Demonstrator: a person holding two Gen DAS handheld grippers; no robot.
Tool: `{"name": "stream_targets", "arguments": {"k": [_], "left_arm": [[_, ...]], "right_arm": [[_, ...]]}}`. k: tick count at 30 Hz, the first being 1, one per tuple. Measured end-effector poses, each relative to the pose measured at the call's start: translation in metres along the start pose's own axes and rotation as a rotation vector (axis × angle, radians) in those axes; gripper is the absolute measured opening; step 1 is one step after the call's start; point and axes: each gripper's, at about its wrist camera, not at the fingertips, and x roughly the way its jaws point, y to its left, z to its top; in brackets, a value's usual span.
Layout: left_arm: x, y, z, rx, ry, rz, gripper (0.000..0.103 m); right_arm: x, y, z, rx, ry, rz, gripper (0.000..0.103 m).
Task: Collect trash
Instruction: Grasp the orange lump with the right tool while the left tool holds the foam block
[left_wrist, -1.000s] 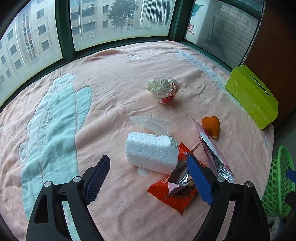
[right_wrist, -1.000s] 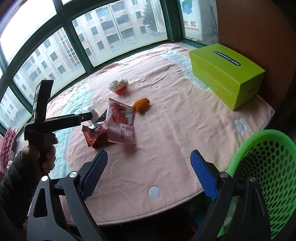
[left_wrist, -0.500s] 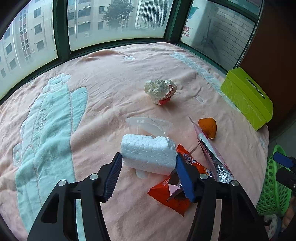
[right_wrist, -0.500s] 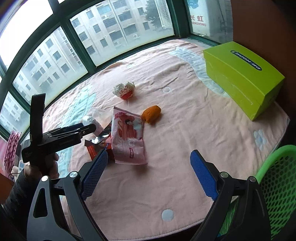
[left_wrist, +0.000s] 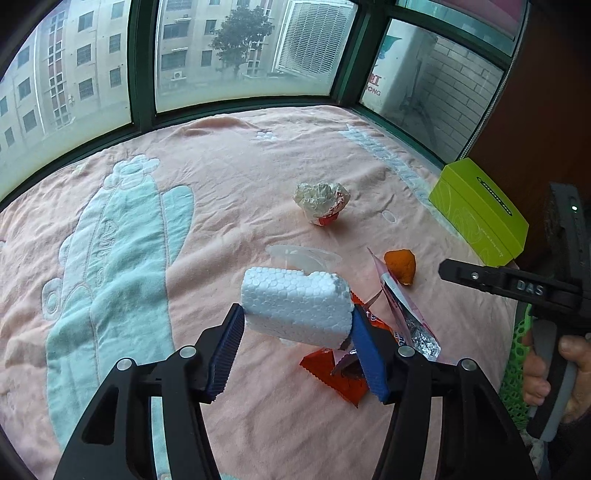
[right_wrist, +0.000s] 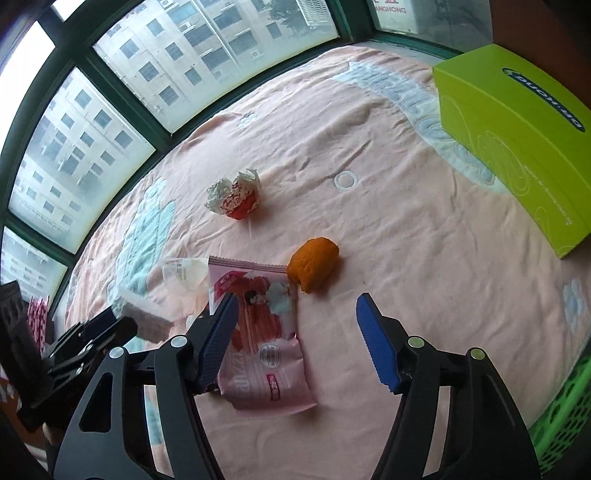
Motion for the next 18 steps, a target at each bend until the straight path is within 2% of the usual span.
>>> {"name": "stream_targets", "arguments": {"k": [4,10,18], "left_arm": [[-0.009,0.001,-0.001,-0.004,-0.013,-0.003,0.057],[-0.015,0.003,-0.002,-0.011,-0.018,-0.005,0.057],[-0.015,0.006,-0.004,-0.021,-0.011,-0.003,0.057]], "right_arm": [[0.021,-0.005,0.011,0.053,0.035,0.007,0.059],[0.045,-0.005,0.018,0.06,0.07,-0.037,0.055],[0.054,-0.003,0.017,0.023,0.073,-0.107,0.037]]}}
